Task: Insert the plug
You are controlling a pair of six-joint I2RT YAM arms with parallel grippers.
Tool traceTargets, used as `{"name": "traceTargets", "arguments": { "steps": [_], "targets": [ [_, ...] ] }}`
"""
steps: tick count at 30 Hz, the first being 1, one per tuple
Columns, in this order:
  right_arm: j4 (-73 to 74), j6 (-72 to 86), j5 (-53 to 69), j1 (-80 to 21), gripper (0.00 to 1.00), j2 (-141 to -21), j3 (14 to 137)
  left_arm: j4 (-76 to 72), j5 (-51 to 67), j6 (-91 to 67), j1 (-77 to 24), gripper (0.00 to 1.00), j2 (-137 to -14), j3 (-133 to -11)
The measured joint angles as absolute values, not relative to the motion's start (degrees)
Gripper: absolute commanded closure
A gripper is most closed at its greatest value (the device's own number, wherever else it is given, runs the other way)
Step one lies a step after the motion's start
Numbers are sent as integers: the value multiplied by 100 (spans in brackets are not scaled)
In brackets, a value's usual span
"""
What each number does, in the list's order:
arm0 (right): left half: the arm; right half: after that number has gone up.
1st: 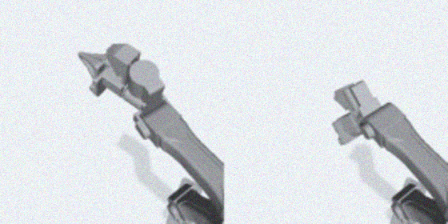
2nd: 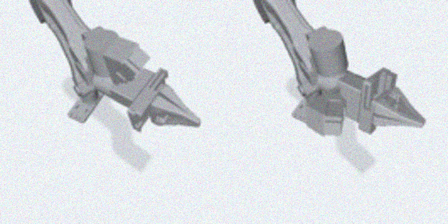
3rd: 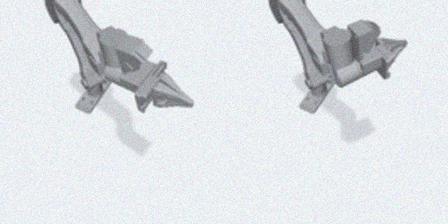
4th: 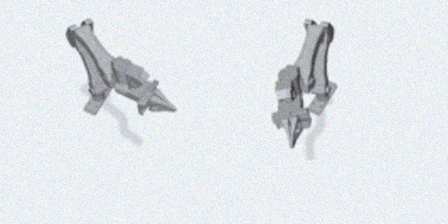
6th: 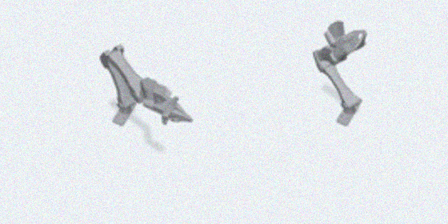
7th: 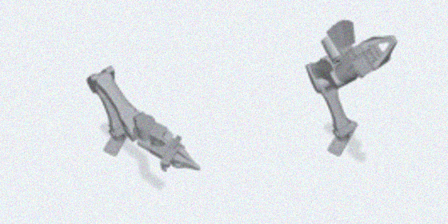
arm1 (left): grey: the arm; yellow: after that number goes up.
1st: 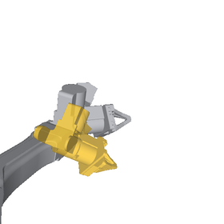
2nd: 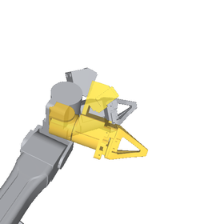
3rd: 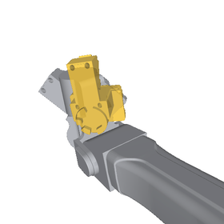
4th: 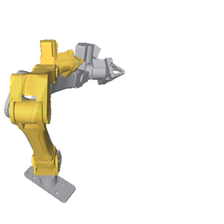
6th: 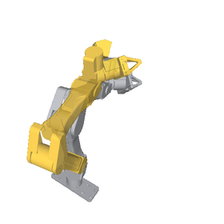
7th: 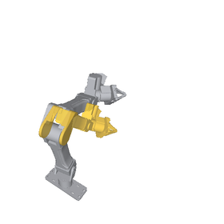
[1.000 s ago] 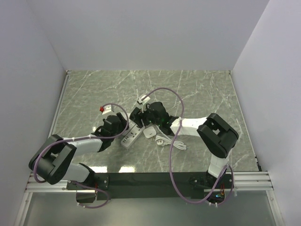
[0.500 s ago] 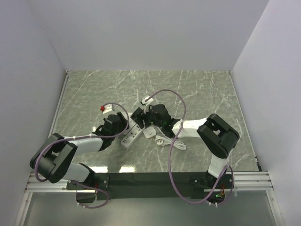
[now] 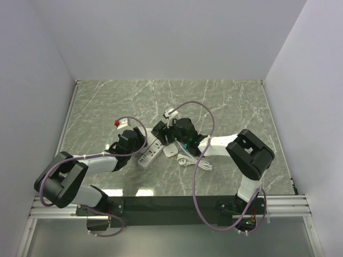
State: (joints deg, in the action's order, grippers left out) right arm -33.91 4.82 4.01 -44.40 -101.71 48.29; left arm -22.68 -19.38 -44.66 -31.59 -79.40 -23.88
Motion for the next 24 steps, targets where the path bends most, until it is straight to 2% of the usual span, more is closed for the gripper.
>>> {"name": "traceTargets", "arguments": {
  "steps": [24],
  "targets": [
    [-3581, 502, 670, -4436, 100, -10228, 4842, -2211, -1938, -4464, -3159, 43, -7933, -2414]
  ]
}}
